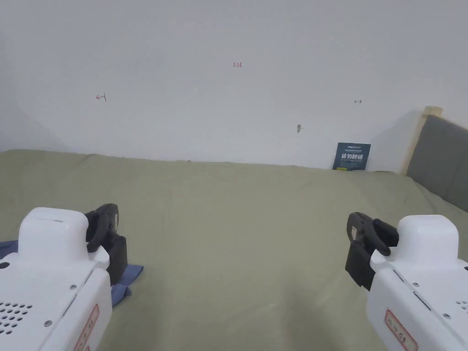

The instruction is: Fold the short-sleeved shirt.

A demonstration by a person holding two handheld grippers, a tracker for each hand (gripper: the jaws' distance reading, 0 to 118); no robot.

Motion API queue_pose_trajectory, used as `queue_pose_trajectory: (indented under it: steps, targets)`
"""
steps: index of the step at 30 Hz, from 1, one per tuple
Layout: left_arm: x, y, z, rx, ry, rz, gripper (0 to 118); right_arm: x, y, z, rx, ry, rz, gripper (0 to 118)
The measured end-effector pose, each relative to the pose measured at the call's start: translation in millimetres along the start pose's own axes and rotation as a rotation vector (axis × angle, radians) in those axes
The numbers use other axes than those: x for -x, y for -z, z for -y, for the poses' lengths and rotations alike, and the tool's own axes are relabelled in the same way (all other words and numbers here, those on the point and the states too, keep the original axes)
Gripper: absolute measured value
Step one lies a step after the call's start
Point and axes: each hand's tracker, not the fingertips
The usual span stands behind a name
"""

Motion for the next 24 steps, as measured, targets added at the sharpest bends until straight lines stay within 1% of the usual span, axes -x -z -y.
queue_pose_trajectory:
  steps: [3, 5, 9, 11, 14, 15, 17, 18, 20, 21, 23, 24]
  targets:
    - [8, -9, -5, 0.013, 0.000, -0.006, 0, 18, 4, -4, 0.003, -0.002, -0.038, 0]
    - [18, -17, -8, 0.015, 0.008, -0.058, 0, 38, 10, -5, 0.002, 0.010, -0.100, 0]
    - [64, -39, -13, 0.032, 0.018, -0.186, 0, 105, 31, -8, 0.028, -0.036, -0.278, 0]
    - [92, -57, -15, 0.039, -0.006, -0.249, 0, 141, 38, -8, 0.029, -0.033, -0.356, 0]
    - [128, -76, -14, 0.067, 0.022, -0.375, 0, 186, 48, -4, 0.062, 0.002, -0.440, 0]
    - [137, -79, -12, 0.075, 0.030, -0.379, 0, 198, 50, -1, 0.078, 0.005, -0.463, 0]
    - [157, -76, -9, 0.111, 0.003, -0.358, 0, 215, 55, 7, 0.089, 0.005, -0.473, 0]
    - [166, -72, -8, 0.147, -0.009, -0.360, 0, 221, 58, 12, 0.103, 0.003, -0.485, 0]
    - [182, -44, -3, 0.318, -0.001, -0.359, 0, 231, 66, 23, 0.131, -0.009, -0.495, 0]
    - [198, -17, 9, 0.507, -0.016, -0.297, 0, 235, 71, 29, 0.145, -0.017, -0.493, 0]
    - [224, 27, 34, 0.719, -0.140, -0.177, 0, 238, 81, 41, 0.177, -0.029, -0.487, 0]
    - [239, 50, 54, 0.778, -0.267, -0.087, 0, 239, 87, 48, 0.192, -0.030, -0.482, 0]
